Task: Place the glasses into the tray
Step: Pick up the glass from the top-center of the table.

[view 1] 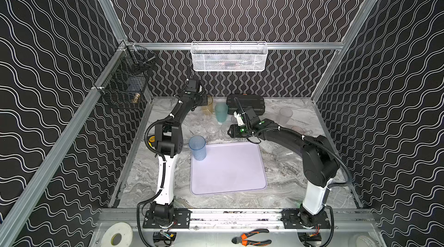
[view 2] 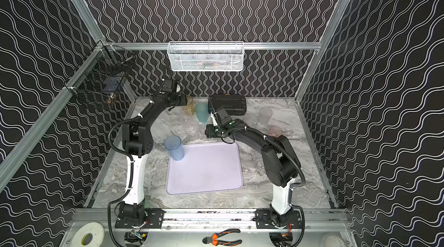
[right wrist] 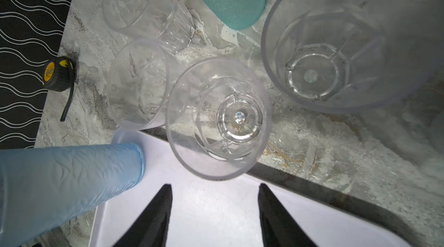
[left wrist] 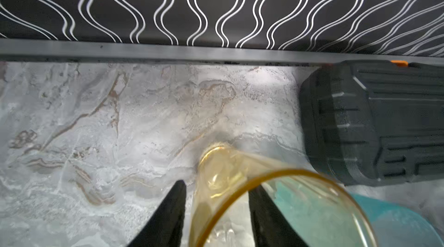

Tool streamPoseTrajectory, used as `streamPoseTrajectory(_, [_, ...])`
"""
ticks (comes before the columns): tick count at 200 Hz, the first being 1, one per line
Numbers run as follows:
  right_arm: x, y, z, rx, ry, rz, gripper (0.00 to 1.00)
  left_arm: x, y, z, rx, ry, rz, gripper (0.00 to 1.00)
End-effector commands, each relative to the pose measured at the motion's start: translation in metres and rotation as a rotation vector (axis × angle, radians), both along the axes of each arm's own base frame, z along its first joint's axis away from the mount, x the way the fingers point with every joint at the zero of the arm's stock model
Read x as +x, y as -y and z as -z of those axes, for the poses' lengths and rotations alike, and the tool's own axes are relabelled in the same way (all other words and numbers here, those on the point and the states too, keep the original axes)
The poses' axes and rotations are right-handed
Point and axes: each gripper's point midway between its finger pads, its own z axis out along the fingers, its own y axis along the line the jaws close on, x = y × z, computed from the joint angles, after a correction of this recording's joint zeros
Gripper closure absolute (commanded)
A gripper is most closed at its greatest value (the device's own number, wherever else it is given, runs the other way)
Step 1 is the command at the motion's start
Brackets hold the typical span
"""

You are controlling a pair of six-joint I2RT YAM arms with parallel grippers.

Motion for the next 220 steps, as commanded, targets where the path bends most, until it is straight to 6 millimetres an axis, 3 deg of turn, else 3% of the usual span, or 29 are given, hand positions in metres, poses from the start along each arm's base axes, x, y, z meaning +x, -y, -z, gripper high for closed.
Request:
streamPoseTrajectory(1, [0.0, 0.0, -0.002, -0.004, 0.011, -0.001, 0.41, 0.0, -0.001, -0.002, 0.057, 0.008, 0.009, 0.59])
streamPoseTrajectory(138, [-0.006, -0.002, -0.004, 0.006, 0.009, -0.003, 0.41, -0.016, -0.005, -0.029, 0.074, 0.02, 0.02, 0.99])
streamPoseTrajectory(220, [-0.011, -0.003, -0.007, 0.008, 0.016, 0.001, 0.41, -0.027, -0.015, -0.066, 0.05, 0.064, 0.002, 1.0])
